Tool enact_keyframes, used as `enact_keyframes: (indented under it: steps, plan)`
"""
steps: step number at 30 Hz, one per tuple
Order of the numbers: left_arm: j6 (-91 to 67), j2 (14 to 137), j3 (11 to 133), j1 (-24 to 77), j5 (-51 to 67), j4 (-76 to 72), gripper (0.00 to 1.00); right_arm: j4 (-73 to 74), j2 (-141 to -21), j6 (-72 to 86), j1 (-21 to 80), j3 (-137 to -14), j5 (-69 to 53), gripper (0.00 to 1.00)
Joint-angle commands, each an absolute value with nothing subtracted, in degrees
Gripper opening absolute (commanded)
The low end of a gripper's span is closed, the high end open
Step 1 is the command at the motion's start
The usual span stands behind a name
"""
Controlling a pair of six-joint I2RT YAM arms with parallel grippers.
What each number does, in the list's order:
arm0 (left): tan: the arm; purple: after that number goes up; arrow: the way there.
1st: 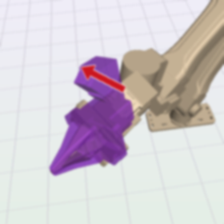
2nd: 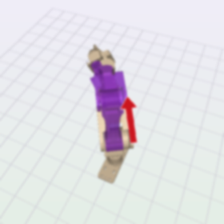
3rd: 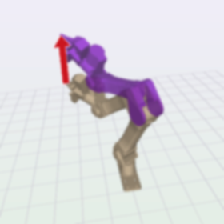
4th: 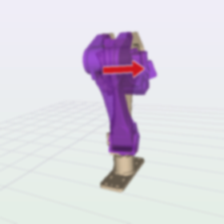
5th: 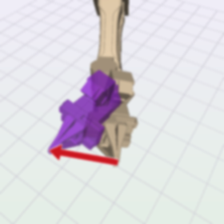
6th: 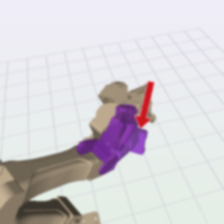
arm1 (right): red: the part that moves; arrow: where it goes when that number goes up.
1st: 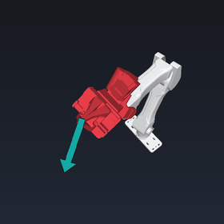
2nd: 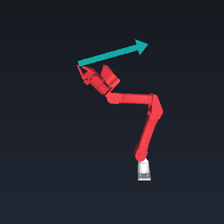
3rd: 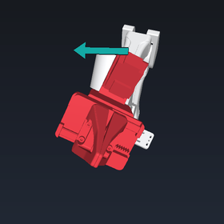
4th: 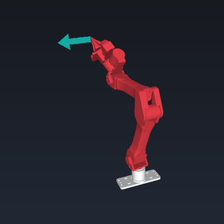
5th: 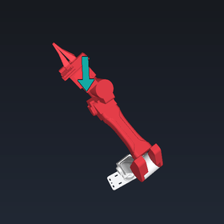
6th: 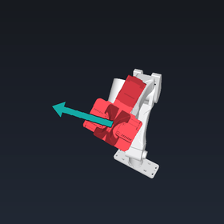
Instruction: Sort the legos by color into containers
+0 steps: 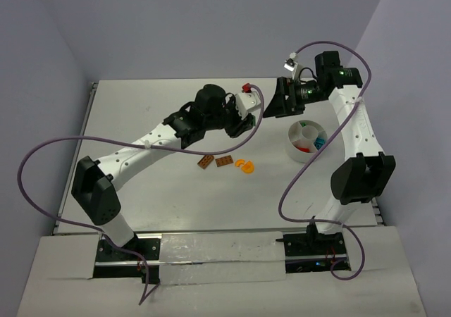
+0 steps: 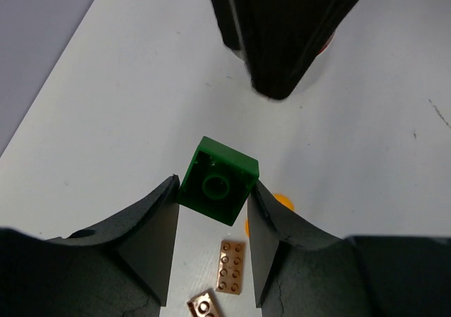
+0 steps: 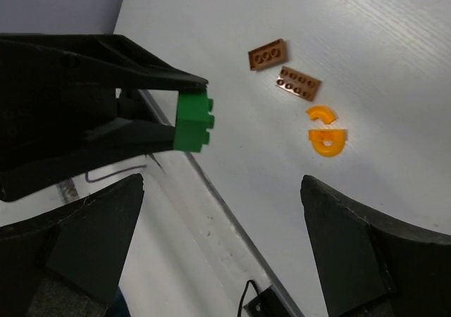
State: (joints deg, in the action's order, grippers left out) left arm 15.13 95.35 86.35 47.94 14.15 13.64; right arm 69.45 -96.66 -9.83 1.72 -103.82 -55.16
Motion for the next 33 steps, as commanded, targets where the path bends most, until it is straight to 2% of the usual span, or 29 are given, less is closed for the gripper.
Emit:
enact_keyframes:
  steps: [1, 7, 20, 29, 33]
  plan:
    - [12.0, 93.4, 87.2, 49.4, 9.8, 8.5, 0.0, 68.5, -93.9, -9.6, 3.7, -103.1, -59.0, 0.98]
    - [11.5, 93.7, 87.7, 51.2, 8.3, 6.6, 0.0, 69.5, -93.9, -10.5, 4.7, -99.9, -60.3, 0.92]
    - [13.0, 93.1, 86.6, 53.9, 7.7, 4.7, 0.0, 68.6, -95.2, -9.1, 4.9, -101.1, -62.2, 0.65]
    - [13.6, 92.5, 86.0, 54.4, 7.8, 3.5, 0.0, 68.4, -95.7, -9.1, 4.9, -101.3, -63.2, 0.55]
    - [13.6, 92.5, 85.8, 54.5, 6.7, 3.1, 0.0, 69.6, -95.8, -10.7, 4.9, -101.3, -63.1, 0.35]
